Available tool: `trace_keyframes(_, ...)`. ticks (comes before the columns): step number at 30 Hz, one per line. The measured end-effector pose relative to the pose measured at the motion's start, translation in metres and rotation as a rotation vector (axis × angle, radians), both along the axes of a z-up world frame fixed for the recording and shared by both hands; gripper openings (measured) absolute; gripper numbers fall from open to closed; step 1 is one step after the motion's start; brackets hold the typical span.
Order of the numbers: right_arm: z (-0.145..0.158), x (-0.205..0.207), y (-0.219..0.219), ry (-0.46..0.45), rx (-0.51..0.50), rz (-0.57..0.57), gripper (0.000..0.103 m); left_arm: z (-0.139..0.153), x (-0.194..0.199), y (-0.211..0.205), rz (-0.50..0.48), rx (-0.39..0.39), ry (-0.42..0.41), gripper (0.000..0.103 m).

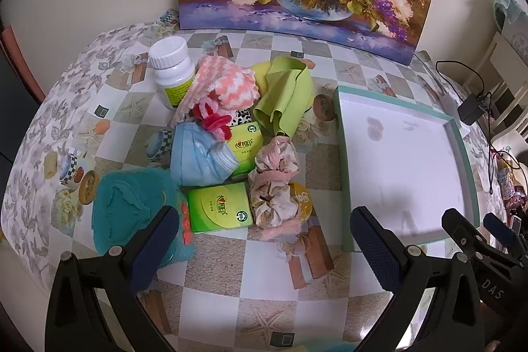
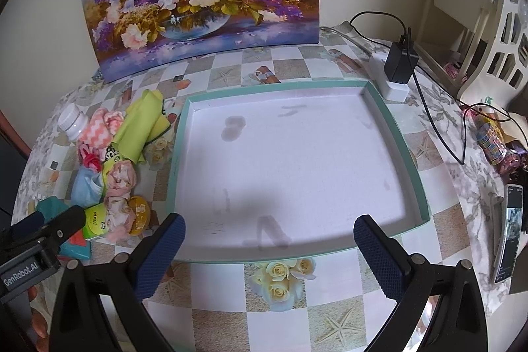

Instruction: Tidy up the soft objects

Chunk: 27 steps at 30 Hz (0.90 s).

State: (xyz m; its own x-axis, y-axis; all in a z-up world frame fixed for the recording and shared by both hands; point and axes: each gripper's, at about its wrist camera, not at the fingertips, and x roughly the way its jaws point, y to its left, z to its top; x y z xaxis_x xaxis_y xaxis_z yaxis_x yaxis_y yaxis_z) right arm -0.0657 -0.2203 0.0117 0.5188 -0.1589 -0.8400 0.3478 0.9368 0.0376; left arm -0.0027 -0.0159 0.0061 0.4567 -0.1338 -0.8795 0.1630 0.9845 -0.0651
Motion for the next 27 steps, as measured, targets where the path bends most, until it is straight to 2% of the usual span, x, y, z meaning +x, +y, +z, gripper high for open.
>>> trace_keyframes(6, 0.007, 0.001, 0.001, -0.02, -0.002, 0.006, 0.103, 0.006, 0.008, 0.005, 0.004, -0.028, 0.02, 0.103)
trace_keyframes(11, 0.028, 0.012, 0.008, -0.072, 0.005, 0.034, 0.103, 0.021, 0.028, 0.011, 0.021, -0.057, 0.028, 0.103)
trace_keyframes(16, 0.041, 0.035, 0.019, -0.076, 0.027, 0.091, 0.103, 0.03, 0.055, 0.019, 0.039, -0.052, 0.031, 0.103)
trace_keyframes(20, 0.044, 0.056, 0.031, -0.055, 0.053, 0.126, 0.103, 0.029, 0.074, 0.032, 0.047, -0.06, 0.046, 0.103)
trace_keyframes(27, 0.042, 0.087, 0.046, -0.039, 0.128, 0.165, 0.103, 0.017, 0.102, 0.064, 0.076, -0.094, 0.131, 0.103)
